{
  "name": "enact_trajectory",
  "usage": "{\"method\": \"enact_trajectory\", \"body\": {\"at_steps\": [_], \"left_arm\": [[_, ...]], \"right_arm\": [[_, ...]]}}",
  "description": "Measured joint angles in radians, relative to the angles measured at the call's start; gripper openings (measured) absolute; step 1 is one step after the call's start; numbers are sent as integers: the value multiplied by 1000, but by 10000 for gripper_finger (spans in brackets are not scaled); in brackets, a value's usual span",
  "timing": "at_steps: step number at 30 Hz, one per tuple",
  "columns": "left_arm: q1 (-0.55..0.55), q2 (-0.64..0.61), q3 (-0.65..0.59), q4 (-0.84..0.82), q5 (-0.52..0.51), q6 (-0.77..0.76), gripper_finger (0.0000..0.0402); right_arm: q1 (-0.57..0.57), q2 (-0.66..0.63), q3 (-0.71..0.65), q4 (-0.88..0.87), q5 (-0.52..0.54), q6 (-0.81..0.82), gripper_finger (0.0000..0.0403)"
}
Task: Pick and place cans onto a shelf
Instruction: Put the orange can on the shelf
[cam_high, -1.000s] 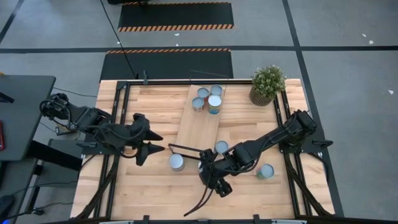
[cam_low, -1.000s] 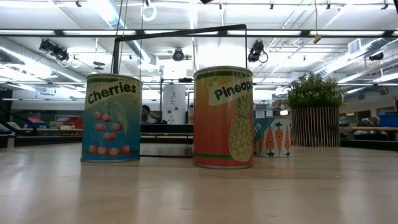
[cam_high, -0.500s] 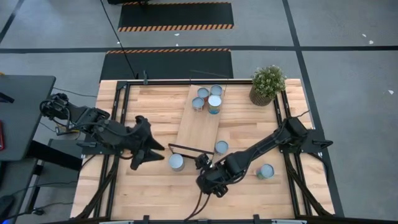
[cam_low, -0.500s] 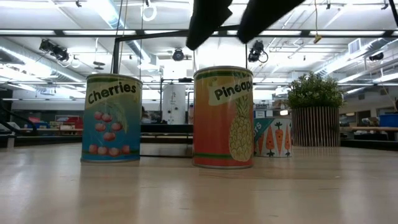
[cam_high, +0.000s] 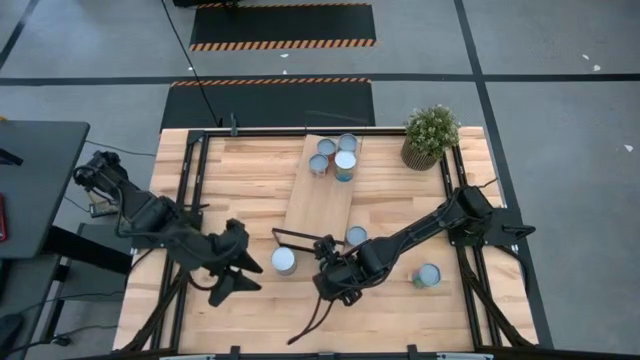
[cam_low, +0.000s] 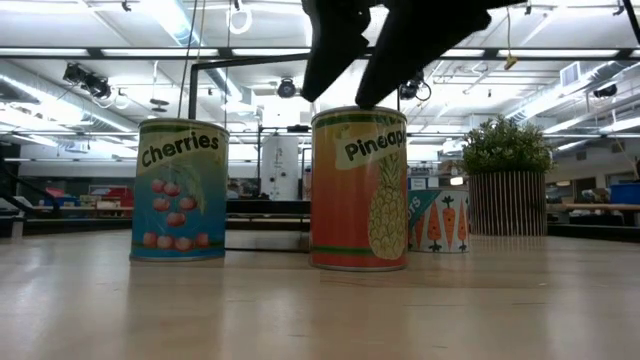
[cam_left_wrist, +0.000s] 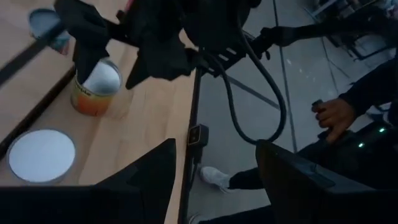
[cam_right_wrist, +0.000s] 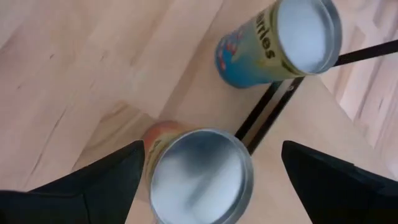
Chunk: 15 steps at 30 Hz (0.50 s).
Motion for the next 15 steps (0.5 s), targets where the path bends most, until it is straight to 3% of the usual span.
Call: {"method": "enact_trajectory", "body": {"at_steps": [8,15], "left_arm": [[-75,12,0,5,-62,-107,227],[-139,12,0,4,-179,-136,227]], "right_arm": [[72,0,-1,-68,-7,27,374],[148,-1,-56,-80,191,170,374]]}}
